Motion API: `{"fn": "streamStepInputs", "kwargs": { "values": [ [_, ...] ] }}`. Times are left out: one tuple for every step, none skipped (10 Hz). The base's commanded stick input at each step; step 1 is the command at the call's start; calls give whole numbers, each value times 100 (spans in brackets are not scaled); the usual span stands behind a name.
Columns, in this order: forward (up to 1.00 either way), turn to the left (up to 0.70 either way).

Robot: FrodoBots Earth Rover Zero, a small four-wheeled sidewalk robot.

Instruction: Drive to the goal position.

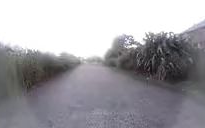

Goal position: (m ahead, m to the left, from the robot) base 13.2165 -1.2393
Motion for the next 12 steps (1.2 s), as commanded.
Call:
{"fn": "streamStepInputs", "kwargs": {
  "values": [
    [85,0],
    [85,0],
    [85,0],
    [85,0],
    [85,0],
    [85,0],
    [85,0],
    [85,0],
    [85,0],
    [85,0],
    [85,0],
    [85,0]
  ]
}}
